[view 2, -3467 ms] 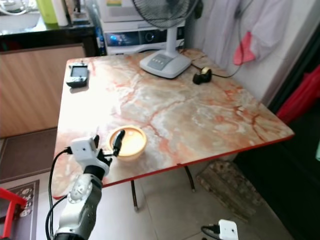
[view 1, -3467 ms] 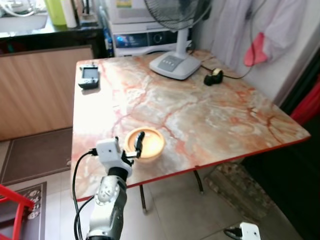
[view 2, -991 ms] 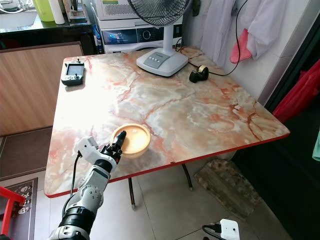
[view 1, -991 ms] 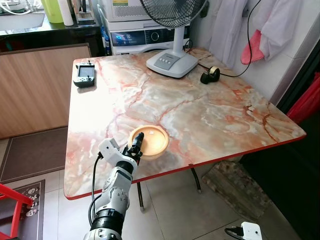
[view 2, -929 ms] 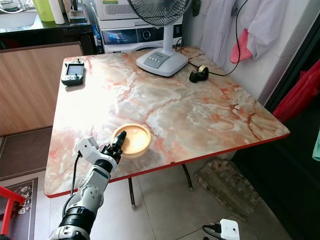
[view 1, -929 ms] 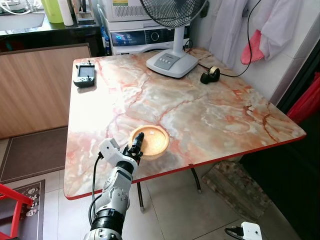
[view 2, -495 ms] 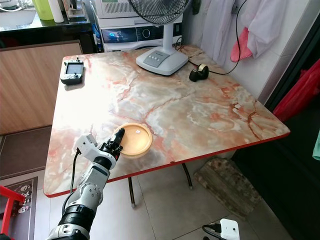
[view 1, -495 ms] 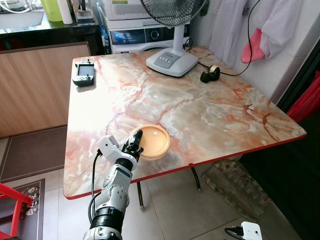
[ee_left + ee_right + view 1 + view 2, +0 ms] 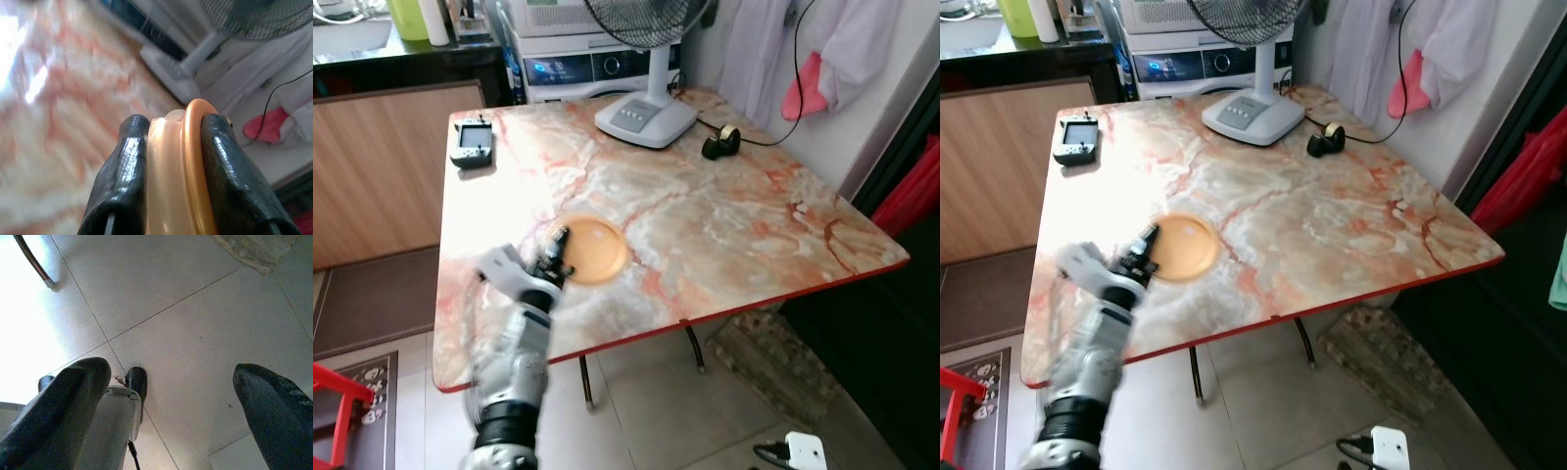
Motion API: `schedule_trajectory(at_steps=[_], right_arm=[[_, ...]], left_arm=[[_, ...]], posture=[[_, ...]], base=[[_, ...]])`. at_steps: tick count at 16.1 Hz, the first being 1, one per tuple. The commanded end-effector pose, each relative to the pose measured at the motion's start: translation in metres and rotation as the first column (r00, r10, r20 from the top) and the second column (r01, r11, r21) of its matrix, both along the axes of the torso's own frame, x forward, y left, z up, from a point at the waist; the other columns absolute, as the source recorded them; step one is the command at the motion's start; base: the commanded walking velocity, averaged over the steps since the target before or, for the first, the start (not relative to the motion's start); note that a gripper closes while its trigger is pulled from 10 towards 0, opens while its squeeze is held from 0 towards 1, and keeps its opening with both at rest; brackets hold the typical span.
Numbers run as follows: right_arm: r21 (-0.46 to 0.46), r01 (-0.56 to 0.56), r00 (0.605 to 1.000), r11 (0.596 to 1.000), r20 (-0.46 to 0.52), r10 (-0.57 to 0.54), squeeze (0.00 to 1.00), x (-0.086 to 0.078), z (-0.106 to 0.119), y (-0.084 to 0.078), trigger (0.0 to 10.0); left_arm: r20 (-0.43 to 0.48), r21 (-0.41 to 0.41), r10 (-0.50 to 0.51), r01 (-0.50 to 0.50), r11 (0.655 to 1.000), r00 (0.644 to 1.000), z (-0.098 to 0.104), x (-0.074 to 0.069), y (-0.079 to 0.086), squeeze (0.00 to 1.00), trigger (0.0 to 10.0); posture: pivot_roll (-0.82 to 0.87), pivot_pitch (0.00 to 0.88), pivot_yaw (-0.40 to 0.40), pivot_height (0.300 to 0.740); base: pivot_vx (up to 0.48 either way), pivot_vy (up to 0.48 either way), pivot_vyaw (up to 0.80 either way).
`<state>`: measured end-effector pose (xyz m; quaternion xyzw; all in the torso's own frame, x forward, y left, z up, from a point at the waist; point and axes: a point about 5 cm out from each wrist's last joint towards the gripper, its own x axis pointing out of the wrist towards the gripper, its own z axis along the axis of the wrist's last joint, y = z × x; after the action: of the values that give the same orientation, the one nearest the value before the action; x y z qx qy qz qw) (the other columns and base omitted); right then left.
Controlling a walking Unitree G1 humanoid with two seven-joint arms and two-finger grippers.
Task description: Restocking fridge
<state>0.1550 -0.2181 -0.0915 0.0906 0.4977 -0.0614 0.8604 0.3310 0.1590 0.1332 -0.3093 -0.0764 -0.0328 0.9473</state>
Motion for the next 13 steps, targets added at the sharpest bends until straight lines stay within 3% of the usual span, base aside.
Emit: schedule_trajectory(at_steps=[1, 5, 8, 11, 13], right_arm=[[-0.020, 0.003, 1.000, 1.000, 0.011, -0.002, 0.00, 0.001, 0.001, -0.003, 10.0], [-0.116, -0.061, 0.998, 0.991, 0.000, 0.062, 0.00, 0.003, 0.002, -0.007, 10.0], [-0.105, -0.070, 0.997, 0.992, 0.029, 0.073, 0.00, 0.005, 0.003, -0.003, 10.0], [-0.079, 0.083, 0.996, 0.993, 0.038, -0.080, 0.00, 0.001, 0.001, -0.002, 10.0], [-0.054, 0.165, 0.986, 0.985, 0.045, -0.162, 0.00, 0.000, 0.000, -0.001, 10.0]], left_arm=[[0.056, 0.106, 0.002, -0.008, 0.994, 0.998, 0.012, -0.004, 0.001, 0.00, 10.0], [0.100, 0.316, -0.004, -0.029, 0.948, 0.995, 0.025, -0.013, 0.000, 0.00, 10.0], [0.118, 0.440, 0.000, -0.052, 0.896, 0.993, 0.027, -0.016, -0.013, 0.00, 10.0], [0.155, 0.514, -0.023, -0.060, 0.856, 0.988, 0.033, -0.014, -0.025, 0.00, 10.0], [0.158, 0.519, -0.016, -0.069, 0.852, 0.987, 0.035, -0.014, -0.027, 0.00, 10.0]], posture=[[0.14, 0.000, -0.050, 0.740], [0.15, 0.000, -0.032, 0.740], [0.14, 0.000, -0.008, 0.740], [0.14, 0.000, -0.006, 0.740], [0.14, 0.009, 0.005, 0.740]], base=[[0.000, 0.000, 0.00], [0.000, 0.000, 0.00], [0.000, 0.000, 0.00], [0.000, 0.000, 0.00], [0.000, 0.000, 0.00]])
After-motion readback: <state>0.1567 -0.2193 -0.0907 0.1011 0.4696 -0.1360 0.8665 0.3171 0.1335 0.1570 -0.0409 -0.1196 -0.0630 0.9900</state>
